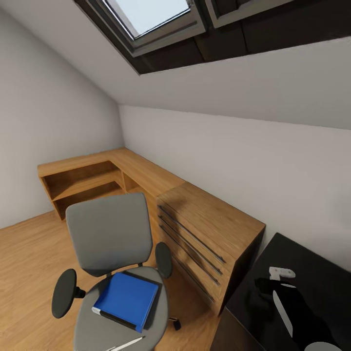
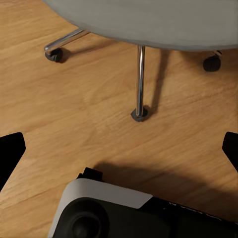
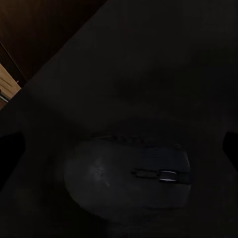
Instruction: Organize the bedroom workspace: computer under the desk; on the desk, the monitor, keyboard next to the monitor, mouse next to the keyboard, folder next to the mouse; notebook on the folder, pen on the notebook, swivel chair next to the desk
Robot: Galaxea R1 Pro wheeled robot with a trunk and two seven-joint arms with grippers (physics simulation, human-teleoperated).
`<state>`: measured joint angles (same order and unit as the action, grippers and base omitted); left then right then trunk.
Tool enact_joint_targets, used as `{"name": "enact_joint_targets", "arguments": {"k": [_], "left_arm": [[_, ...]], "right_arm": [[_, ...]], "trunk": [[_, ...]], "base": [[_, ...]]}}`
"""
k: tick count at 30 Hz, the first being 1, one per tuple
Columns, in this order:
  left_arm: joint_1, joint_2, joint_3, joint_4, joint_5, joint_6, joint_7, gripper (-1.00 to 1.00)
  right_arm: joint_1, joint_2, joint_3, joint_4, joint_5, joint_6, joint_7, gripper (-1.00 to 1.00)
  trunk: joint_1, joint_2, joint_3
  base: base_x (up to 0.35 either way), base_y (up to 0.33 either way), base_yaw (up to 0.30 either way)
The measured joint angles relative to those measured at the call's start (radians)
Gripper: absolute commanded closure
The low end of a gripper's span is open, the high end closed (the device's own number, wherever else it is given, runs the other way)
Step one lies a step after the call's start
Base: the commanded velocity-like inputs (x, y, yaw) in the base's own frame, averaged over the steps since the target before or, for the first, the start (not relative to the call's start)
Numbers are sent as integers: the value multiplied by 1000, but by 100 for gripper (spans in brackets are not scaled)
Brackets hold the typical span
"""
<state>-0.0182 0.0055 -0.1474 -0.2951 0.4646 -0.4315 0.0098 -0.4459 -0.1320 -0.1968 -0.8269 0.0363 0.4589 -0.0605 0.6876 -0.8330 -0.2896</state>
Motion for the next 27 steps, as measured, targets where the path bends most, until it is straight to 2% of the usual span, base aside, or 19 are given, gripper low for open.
{"name": "enact_joint_targets", "arguments": {"k": [27], "left_arm": [[0,0,0,0,0,0,0,-100]], "right_arm": [[0,-8,-3,-1,0,1,-1,-100]], "trunk": [[0,0,0]], "base": [[-1,0,0]]}}
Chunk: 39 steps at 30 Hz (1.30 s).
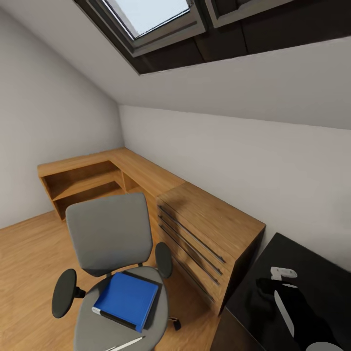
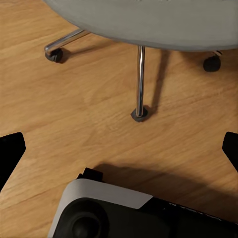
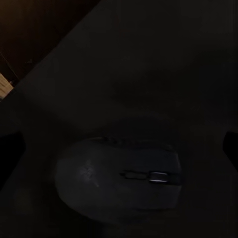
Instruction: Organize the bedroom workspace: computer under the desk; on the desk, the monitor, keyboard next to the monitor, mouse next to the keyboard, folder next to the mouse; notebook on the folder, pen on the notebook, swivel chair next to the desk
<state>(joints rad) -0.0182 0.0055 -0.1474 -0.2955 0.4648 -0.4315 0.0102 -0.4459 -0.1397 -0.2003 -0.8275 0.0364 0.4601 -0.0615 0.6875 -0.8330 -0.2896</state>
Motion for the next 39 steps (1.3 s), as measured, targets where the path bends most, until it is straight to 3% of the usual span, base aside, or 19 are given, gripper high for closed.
{"name": "enact_joint_targets", "arguments": {"k": [18,27,39], "left_arm": [[0,0,0,-5,2,0,1,-100],[0,0,0,-6,2,0,1,-100],[0,0,8,-6,1,0,1,-100]], "right_arm": [[0,-11,-1,1,-1,0,1,-100],[0,-11,-1,1,-2,0,1,-100],[0,-11,-1,1,-1,0,1,-100]], "trunk": [[0,0,0],[34,-63,-28],[35,-63,-28]], "base": [[0,0,0],[0,0,0],[0,0,0]]}}
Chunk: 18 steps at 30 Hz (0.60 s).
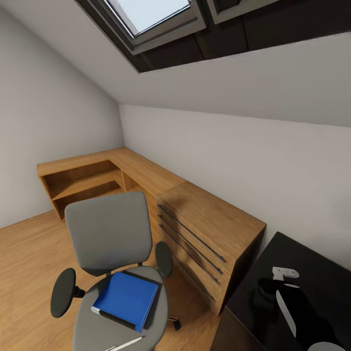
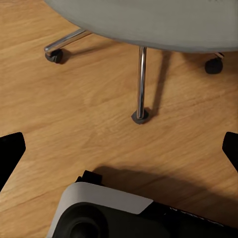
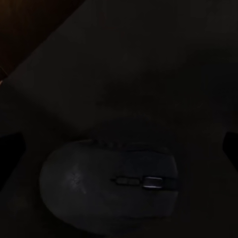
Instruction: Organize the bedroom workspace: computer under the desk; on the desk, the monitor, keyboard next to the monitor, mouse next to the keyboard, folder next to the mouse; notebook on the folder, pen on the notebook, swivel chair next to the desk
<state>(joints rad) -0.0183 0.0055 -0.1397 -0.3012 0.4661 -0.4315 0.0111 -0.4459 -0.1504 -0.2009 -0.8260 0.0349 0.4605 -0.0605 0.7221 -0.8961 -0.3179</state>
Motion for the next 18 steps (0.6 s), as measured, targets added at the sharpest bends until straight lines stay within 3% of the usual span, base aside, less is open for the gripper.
{"name": "enact_joint_targets", "arguments": {"k": [18], "left_arm": [[0,0,2,0,0,0,0,-100]], "right_arm": [[0,1,0,17,0,1,1,-100]], "trunk": [[0,0,0]], "base": [[0,0,0]]}}
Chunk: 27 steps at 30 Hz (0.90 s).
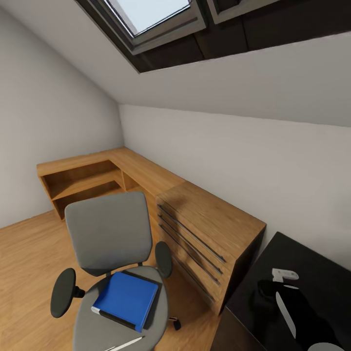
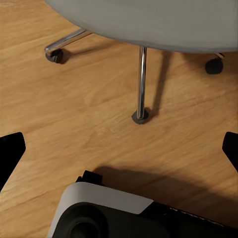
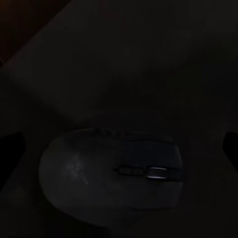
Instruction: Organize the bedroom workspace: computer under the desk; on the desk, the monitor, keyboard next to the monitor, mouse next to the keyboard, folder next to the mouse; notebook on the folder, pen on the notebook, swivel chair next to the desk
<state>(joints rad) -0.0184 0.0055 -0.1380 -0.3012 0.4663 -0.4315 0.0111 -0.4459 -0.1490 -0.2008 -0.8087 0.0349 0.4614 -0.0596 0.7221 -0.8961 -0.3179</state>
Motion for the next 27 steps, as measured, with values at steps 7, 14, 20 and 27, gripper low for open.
{"name": "enact_joint_targets", "arguments": {"k": [7,14,20,27], "left_arm": [[0,0,0,0,0,0,0,-100],[0,0,1,0,0,0,0,-100],[0,0,1,0,-1,0,0,-100],[0,0,1,0,0,0,0,-100]], "right_arm": [[0,0,0,1,0,1,1,-100],[0,0,0,2,0,1,1,-100],[0,0,0,3,0,1,1,-100],[0,0,0,3,0,1,1,-100]], "trunk": [[0,0,0],[0,0,0],[0,0,0],[8,-14,-6]], "base": [[0,0,0],[0,0,0],[0,0,0],[0,0,0]]}}
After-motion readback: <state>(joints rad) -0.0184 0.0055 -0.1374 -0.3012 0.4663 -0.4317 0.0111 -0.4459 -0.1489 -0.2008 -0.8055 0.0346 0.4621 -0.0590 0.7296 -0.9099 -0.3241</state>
